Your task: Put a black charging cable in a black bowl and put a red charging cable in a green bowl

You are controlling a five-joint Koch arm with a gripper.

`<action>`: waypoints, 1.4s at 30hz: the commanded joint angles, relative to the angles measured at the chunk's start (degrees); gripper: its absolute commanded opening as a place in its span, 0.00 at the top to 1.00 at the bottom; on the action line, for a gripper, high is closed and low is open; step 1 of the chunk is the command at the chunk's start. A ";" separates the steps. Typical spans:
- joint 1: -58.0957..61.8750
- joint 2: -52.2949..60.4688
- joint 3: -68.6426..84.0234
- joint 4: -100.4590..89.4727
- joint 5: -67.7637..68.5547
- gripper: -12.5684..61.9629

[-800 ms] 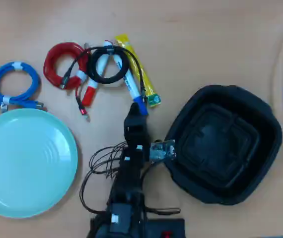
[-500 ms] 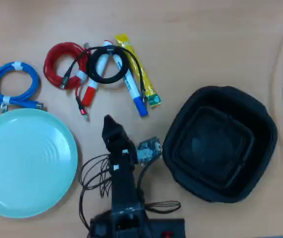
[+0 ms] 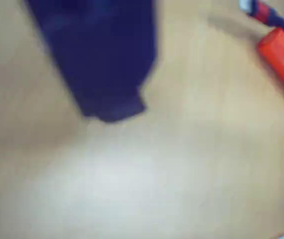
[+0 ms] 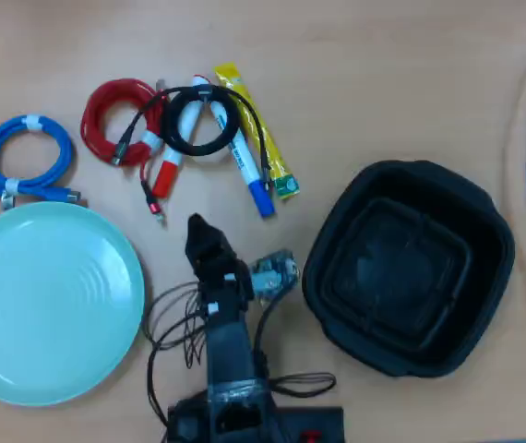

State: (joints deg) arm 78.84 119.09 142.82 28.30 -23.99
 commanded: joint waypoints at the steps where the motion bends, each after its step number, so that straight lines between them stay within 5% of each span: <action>1: -1.58 2.46 -8.79 9.67 0.00 0.20; 13: -5.71 -0.88 -38.41 25.93 17.84 0.20; 19: -6.50 -18.81 -58.89 33.40 32.26 0.20; 28: -8.79 -41.40 -87.54 45.09 33.93 0.19; 42: -5.36 -57.48 -95.19 52.38 40.25 0.20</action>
State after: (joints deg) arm 72.42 61.17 53.17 79.10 15.38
